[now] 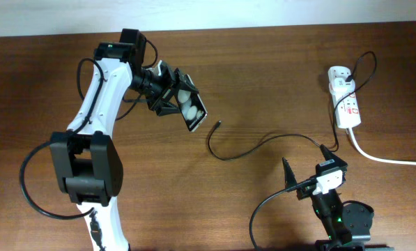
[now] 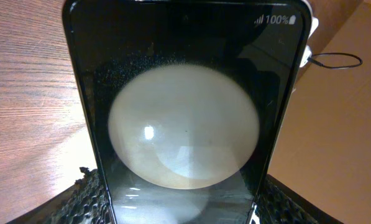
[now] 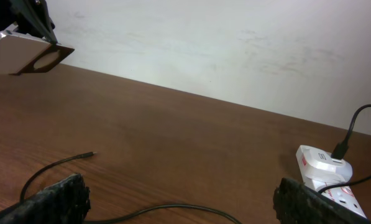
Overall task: Plug charger to phone and switch on socket
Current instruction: 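Lift the phone with the left gripper and tilt it upright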
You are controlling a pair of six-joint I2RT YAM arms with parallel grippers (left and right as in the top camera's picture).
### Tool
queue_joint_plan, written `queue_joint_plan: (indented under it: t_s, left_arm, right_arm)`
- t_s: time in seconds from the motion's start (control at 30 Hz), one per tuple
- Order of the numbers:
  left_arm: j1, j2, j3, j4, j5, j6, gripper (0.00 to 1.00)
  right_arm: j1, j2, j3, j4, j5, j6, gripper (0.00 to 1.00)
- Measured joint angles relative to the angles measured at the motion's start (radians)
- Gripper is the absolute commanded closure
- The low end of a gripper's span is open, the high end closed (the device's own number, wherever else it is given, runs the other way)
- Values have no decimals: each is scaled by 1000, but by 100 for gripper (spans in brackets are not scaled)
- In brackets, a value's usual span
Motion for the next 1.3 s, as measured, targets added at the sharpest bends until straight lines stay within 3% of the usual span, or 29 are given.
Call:
queue_joint_plan:
  t_s: [0.3,0.63,1.3]
  left_arm:
    - [0,0,0,0,112,-15,100]
    - [12,0,0,-12,240,-142,100]
    - [53,0,0,-12,317,-370,100]
  right_arm:
    - [0,0,0,0,0,0,1]
    - [0,0,0,0,0,0,1]
    - [0,0,0,0,0,0,1]
